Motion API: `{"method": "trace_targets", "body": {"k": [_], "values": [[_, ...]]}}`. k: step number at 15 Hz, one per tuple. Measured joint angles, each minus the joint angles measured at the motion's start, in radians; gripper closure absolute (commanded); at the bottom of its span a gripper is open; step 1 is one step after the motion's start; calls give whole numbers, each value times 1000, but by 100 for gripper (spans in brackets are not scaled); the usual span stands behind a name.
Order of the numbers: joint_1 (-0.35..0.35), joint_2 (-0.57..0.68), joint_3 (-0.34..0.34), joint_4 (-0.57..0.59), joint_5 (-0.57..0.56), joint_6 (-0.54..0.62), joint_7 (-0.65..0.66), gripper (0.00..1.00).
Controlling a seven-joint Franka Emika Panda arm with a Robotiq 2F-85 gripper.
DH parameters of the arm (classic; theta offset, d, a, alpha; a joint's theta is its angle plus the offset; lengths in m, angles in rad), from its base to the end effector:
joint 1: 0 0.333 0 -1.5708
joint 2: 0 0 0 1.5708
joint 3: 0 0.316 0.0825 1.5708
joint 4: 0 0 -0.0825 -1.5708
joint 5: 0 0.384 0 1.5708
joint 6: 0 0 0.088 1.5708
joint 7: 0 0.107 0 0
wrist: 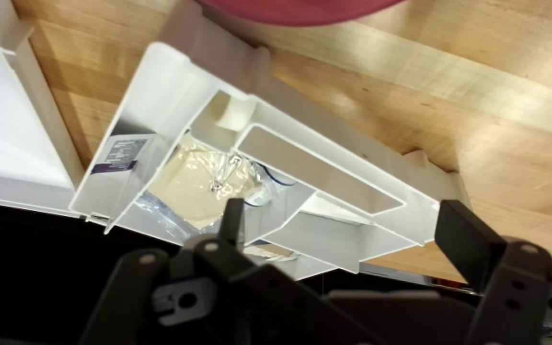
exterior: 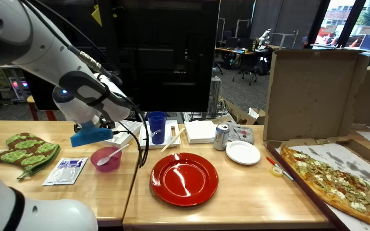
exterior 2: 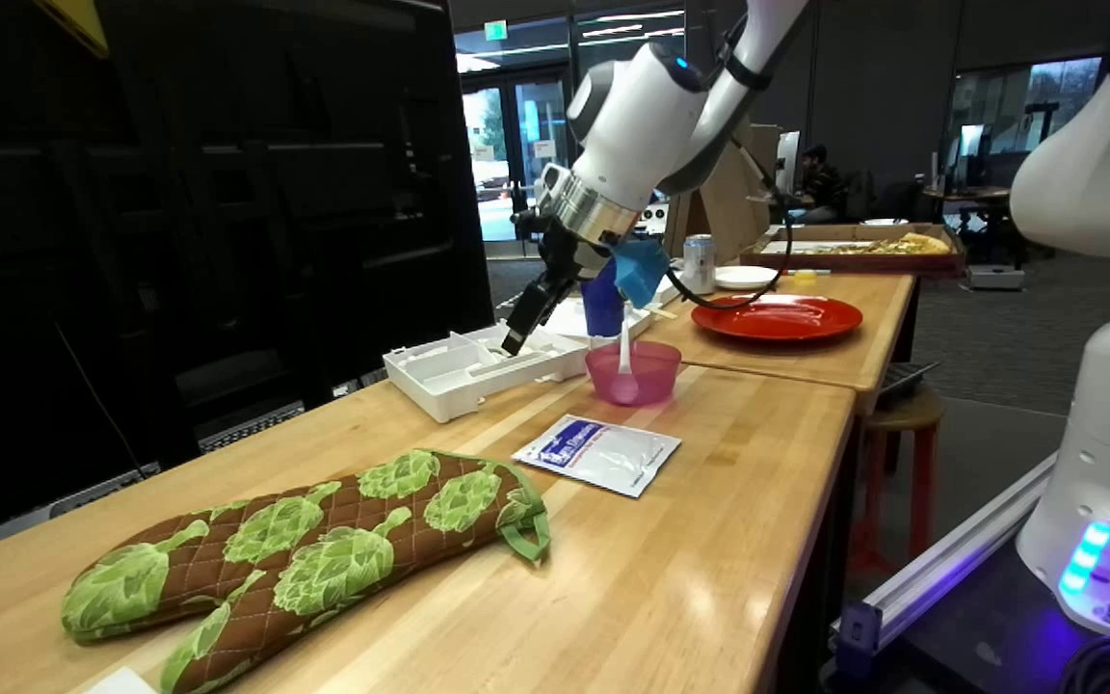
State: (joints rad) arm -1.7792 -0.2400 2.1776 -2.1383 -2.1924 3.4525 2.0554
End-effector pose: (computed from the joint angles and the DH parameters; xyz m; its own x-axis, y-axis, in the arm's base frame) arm 0.4052 0.2817 0.3291 0.5689 0.5531 0.6086 0.6379 -0.7639 0.0979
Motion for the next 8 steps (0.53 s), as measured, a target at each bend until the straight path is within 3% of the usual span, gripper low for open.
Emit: {"method": "trace_targets", "body": {"k": [8], "values": [[-24, 8, 47, -4, 25, 0, -6, 0]]}}
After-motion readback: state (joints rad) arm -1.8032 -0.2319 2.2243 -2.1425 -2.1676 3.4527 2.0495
